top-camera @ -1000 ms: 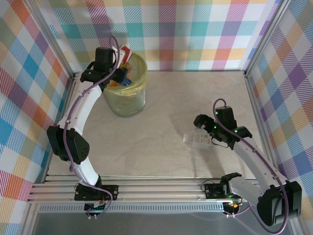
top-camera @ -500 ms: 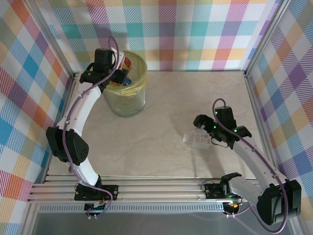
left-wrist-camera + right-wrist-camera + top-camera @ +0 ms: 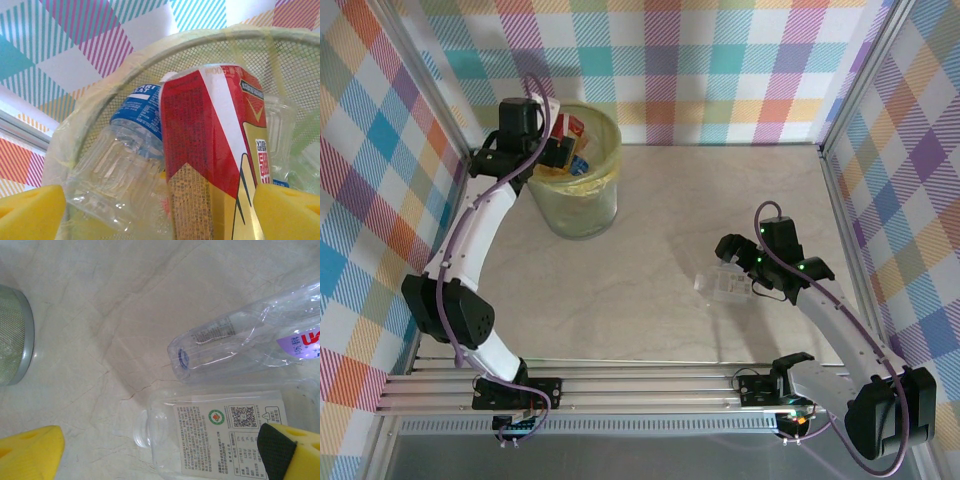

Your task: Put the plastic bottles in the bin

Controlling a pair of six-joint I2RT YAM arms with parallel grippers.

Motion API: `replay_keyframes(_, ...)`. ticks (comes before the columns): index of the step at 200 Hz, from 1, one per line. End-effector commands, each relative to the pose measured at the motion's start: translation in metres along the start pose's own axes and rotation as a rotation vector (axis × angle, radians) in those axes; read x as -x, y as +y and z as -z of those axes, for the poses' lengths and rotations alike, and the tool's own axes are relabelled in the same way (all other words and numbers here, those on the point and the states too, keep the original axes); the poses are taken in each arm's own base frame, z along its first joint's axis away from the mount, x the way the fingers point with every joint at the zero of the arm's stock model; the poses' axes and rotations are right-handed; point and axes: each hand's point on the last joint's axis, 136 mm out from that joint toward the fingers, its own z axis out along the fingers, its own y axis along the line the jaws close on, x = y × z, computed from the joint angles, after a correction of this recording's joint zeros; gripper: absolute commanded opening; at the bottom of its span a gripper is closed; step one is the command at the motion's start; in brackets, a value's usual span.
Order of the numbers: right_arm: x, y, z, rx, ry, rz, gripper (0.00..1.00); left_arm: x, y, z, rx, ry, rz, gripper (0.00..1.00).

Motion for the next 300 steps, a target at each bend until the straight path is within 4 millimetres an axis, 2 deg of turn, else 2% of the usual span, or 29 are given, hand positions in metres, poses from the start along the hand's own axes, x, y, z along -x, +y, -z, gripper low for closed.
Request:
replay_keyframes(1, 0.001, 0.003, -0.001, 0.015, 0.001, -0.007, 1.0, 0.011, 0.011, 0.017, 0.016, -0.053, 0.029, 0.96)
replay_keyframes(36, 0.001, 0.003, -0.001, 0.017, -0.001, -0.011, 1.0, 0.014, 0.011, 0.019, 0.01, -0.069, 0.054, 0.92)
replay_keyframes(63, 0.001, 0.004, -0.003, 0.02, 0.006, -0.013, 1.0, 0.024, -0.009, 0.017, -0.11, -0.105, 0.089, 0.83)
replay_keyframes(79, 0.0, 0.005, -0.004, 0.024, 0.013, -0.013, 1.0, 0.031, -0.022, 0.017, -0.182, -0.125, 0.107, 0.81)
replay_keyframes(111, -0.001, 0.006, -0.006, 0.026, 0.019, -0.016, 1.0, 0.037, -0.039, 0.008, -0.223, -0.13, 0.094, 0.71)
replay_keyframes(137, -0.002, 0.005, -0.006, 0.026, 0.02, -0.016, 1.0, 0.026, -0.048, -0.005, -0.233, -0.078, 0.086, 0.61)
replay_keyframes(159, -0.002, 0.005, -0.005, 0.027, 0.017, -0.019, 1.0, 0.01, -0.05, -0.01, -0.221, -0.043, 0.094, 0.57)
replay_keyframes(196, -0.002, 0.004, -0.006, 0.025, 0.017, -0.018, 1.0, -0.013, -0.038, 0.002, -0.142, -0.028, 0.118, 0.5)
replay_keyframes(220, -0.002, 0.004, -0.008, 0.024, 0.021, -0.02, 1.0, -0.024, -0.038, 0.009, -0.138, -0.026, 0.145, 0.44)
replay_keyframes(263, -0.003, 0.004, -0.007, 0.029, 0.023, -0.017, 1.0, -0.035, -0.04, 0.008, -0.136, -0.008, 0.179, 0.44)
replay_keyframes(282, -0.002, 0.003, -0.005, 0.023, 0.014, -0.012, 1.0, -0.029, -0.04, 0.014, -0.15, -0.025, 0.198, 0.48)
replay_keyframes(300, -0.002, 0.002, -0.003, 0.019, 0.009, -0.011, 1.0, -0.016, -0.04, 0.027, -0.183, -0.062, 0.221, 0.54)
